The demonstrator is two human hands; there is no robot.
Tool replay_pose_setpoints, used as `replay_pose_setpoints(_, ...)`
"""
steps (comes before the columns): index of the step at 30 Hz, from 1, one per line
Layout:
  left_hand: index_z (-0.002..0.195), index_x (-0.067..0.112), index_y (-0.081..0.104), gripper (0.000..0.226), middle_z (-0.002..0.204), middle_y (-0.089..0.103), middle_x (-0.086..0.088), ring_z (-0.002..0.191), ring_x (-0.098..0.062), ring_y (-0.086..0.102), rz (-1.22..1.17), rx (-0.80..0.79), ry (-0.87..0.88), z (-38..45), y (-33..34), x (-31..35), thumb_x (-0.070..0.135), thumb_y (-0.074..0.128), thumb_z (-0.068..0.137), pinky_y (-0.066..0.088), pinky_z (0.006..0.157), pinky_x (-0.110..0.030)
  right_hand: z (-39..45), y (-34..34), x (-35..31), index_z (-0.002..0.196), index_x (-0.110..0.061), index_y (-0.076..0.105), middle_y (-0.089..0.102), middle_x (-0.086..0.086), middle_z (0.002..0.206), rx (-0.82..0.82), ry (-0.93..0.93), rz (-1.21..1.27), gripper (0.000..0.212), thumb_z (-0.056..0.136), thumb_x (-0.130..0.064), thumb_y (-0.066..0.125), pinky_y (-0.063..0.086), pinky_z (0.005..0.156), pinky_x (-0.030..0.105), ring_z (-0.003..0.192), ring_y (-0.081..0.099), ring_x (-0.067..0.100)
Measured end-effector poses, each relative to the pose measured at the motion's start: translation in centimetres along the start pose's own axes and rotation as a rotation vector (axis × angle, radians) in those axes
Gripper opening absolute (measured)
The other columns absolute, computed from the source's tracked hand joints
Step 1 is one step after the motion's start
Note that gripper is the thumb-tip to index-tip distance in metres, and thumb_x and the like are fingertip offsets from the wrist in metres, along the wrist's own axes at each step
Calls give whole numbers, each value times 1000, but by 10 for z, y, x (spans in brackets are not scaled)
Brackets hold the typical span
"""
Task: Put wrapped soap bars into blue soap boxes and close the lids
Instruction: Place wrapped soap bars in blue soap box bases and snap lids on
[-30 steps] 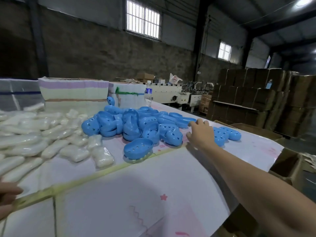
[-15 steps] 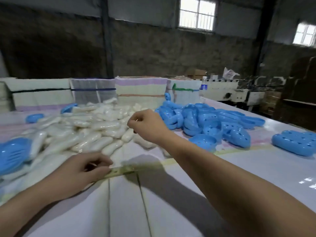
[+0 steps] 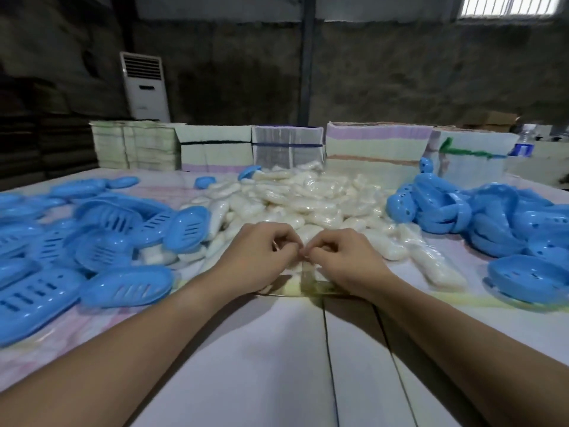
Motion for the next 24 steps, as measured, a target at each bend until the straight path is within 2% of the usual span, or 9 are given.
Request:
replay_pose_setpoints(2, 80, 36, 71, 17, 70, 67, 19, 71, 2, 62, 40, 149, -32, 5, -22, -6, 24, 63, 89, 47, 59, -14, -1, 2, -4, 78, -31, 76, 69, -16, 72, -8, -12, -27, 17, 81, -23, 61, 43, 60, 9, 73, 59, -3)
replay_pose_setpoints(4, 84, 38, 67, 13, 71, 64, 18, 73, -2, 59, 107, 332, -79, 8, -52, -18, 27, 63, 87, 46, 63, -26, -3, 0, -4, 78, -29, 76, 68, -15, 69, -21, -6, 3, 17, 82, -20, 61, 41, 55, 9, 66, 58, -2)
replay_pose_setpoints(6, 98, 37, 58, 12, 87, 61, 16, 88, -14, 57, 255, 411, -165, 11, -76, -37, 32, 62, 87, 43, 69, -33, -4, -1, -3, 78, -29, 75, 67, -15, 67, -34, -2, 23, 17, 83, -19, 61, 41, 54, 11, 61, 57, -1)
replay_pose_setpoints(10, 122, 19, 46, 50, 131, 48, -8, 123, -34, 40, 633, 167, -549, 11, -89, -95, 54, 56, 88, 39, 92, -49, -5, -5, 0, 76, -30, 74, 65, -21, 66, -20, 17, 47, 17, 84, -20, 64, 47, 63, 20, 64, 58, -2)
replay_pose_setpoints(12, 116, 20, 54, 40, 133, 45, -10, 127, -36, 35, 654, 93, -631, 7, -89, -106, 51, 52, 91, 37, 97, -50, -4, -6, 0, 74, -32, 73, 65, -25, 67, -17, 9, 30, 18, 84, -20, 64, 43, 61, 16, 66, 58, -4)
replay_pose_setpoints(15, 98, 23, 55, 15, 122, 45, -7, 118, -33, 35, 531, 170, -496, 12, -88, -91, 38, 55, 94, 39, 94, -46, -4, -7, 2, 75, -31, 74, 66, -24, 69, -22, 4, 18, 19, 85, -19, 63, 41, 60, 16, 66, 58, -6)
replay_pose_setpoints(19, 78, 26, 53, 16, 108, 44, 4, 106, -19, 35, 273, 309, -128, 12, -73, -38, 25, 67, 86, 31, 87, -29, -3, -15, 3, 73, -32, 73, 67, -20, 69, 59, 9, 27, 21, 83, -19, 62, 40, 59, 18, 65, 58, -3)
replay_pose_setpoints(21, 76, 28, 54, 19, 110, 47, 9, 107, -14, 39, 231, 244, 58, 7, -54, -9, 24, 72, 83, 32, 87, -24, -1, -25, 5, 72, -31, 73, 68, -13, 70, 148, 25, 58, 21, 82, -17, 61, 41, 57, 13, 67, 59, 1)
replay_pose_setpoints(24, 74, 37, 55, 24, 119, 50, 13, 115, -8, 46, 150, -21, 225, -4, -13, 17, 28, 76, 82, 35, 91, -13, 0, -45, 9, 71, -30, 71, 69, -16, 72, 258, 49, 66, 21, 83, -17, 60, 43, 63, 13, 74, 61, -1)
Point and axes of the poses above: each hand's wrist, its own z-axis towards the middle knuckle, its own y-axis out of the palm, x = y × z, the point moved 7 cm from there along z, towards the middle knuckle
